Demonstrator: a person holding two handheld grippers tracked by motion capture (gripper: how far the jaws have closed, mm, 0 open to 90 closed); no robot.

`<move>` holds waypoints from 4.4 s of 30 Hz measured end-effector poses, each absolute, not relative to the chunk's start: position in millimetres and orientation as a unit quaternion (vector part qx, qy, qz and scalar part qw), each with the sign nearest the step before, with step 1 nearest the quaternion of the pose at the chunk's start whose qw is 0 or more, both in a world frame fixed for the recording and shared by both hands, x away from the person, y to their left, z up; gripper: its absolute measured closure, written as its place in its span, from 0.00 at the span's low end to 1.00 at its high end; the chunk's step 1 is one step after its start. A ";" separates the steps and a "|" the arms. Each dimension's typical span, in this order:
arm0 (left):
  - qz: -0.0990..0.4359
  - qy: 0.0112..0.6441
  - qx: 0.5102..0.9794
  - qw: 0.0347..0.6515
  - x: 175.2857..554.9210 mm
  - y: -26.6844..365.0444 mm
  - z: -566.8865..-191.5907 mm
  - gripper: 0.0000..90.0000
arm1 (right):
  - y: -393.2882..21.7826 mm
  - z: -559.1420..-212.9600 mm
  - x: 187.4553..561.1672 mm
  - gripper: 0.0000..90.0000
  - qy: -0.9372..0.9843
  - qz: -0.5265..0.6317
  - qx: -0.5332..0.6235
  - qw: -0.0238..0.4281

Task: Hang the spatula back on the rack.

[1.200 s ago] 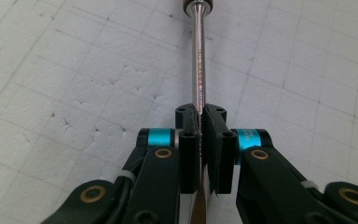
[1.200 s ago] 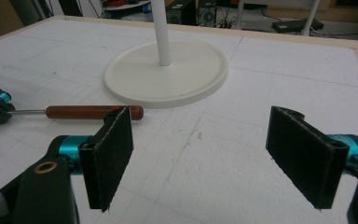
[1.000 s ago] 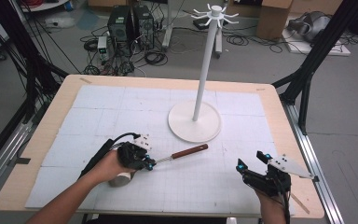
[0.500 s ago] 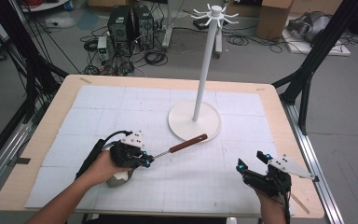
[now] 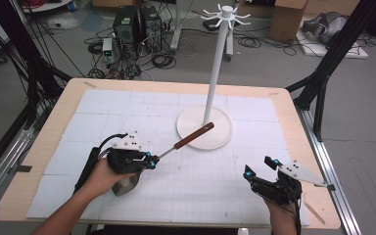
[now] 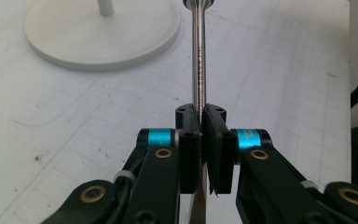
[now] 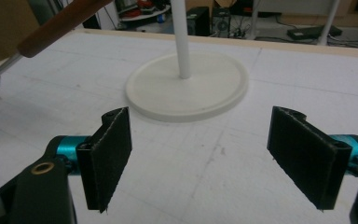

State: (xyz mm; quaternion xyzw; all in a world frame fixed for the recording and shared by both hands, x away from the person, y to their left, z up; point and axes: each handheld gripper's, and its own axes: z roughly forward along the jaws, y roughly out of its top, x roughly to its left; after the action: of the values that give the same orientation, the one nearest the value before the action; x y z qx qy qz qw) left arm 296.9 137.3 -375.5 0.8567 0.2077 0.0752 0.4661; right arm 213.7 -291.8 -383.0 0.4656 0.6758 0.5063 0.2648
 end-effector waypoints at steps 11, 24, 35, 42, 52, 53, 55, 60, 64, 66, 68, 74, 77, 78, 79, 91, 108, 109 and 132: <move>0.112 0.239 0.809 0.525 287.9 140.7 -362.1 0.93 | -243.8 -362.9 226.9 0.21 0.701 0.536 0.406 0.238; 0.115 0.241 0.779 0.568 278.7 120.9 -356.3 0.93 | -176.1 -326.1 267.5 0.22 0.718 0.579 0.338 0.188; 0.110 0.233 0.780 0.570 276.2 106.2 -355.7 0.93 | -150.0 -314.2 280.2 0.23 0.718 0.595 0.319 0.171; 0.113 0.237 0.777 0.573 275.5 103.4 -355.7 0.93 | -145.1 -304.6 281.2 0.25 0.705 0.608 0.321 0.172; 0.119 0.240 0.770 0.579 274.2 101.6 -353.6 0.93 | -135.6 -300.4 280.6 0.37 0.708 0.601 0.324 0.179; 0.117 0.240 0.771 0.578 274.2 101.5 -353.7 0.93 | -135.4 -300.0 280.3 0.40 0.707 0.603 0.323 0.179; 0.118 0.241 0.770 0.579 274.1 100.8 -354.0 0.93 | -135.9 -299.0 280.0 0.45 0.704 0.606 0.324 0.177; 0.119 0.242 0.767 0.583 273.3 99.8 -353.9 0.93 | -136.5 -297.6 279.9 0.55 0.700 0.607 0.331 0.178; 0.123 0.241 0.763 0.587 271.5 98.8 -353.1 0.93 | -135.4 -296.7 278.9 0.64 0.698 0.607 0.333 0.183; 0.123 0.240 0.761 0.590 270.6 98.4 -352.6 0.93 | -134.9 -296.4 278.4 0.67 0.695 0.610 0.335 0.180; 0.126 0.240 0.761 0.590 270.0 98.2 -352.3 0.93 | -134.6 -296.5 278.9 0.68 0.692 0.615 0.334 0.176; 0.129 0.240 0.759 0.591 269.5 97.2 -352.6 0.93 | -134.2 -296.4 279.2 0.71 0.689 0.621 0.334 0.167; 0.128 0.242 0.758 0.592 269.4 96.6 -352.7 0.93 | -134.1 -296.1 279.0 0.72 0.689 0.622 0.333 0.164; 0.128 0.242 0.759 0.591 269.4 96.4 -352.8 0.93 | -134.2 -296.1 279.2 0.72 0.689 0.623 0.333 0.164; 0.128 0.242 0.759 0.591 269.5 96.3 -352.8 0.93 | -134.5 -296.0 279.2 0.72 0.689 0.622 0.333 0.163; 0.128 0.239 0.760 0.591 268.9 96.4 -352.6 0.93 | -135.1 -295.0 280.8 0.77 0.686 0.636 0.327 0.131; 0.128 0.222 0.755 0.603 266.3 97.1 -351.9 0.93 | -138.1 -289.8 280.1 0.78 0.702 0.648 0.273 0.117; 0.128 0.221 0.755 0.603 266.3 97.1 -351.9 0.93 | -138.0 -289.4 280.0 0.78 0.703 0.647 0.270 0.116; 0.125 0.198 0.747 0.622 263.7 100.3 -348.9 0.92 | -141.1 -280.5 284.7 0.81 0.720 0.659 0.205 0.070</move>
State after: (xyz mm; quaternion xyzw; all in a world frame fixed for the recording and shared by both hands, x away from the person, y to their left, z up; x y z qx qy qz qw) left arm 263.7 100.3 -348.9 0.7470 0.1982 0.1252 0.6221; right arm 284.7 -141.1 -280.5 0.2054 0.7202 0.6590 0.0695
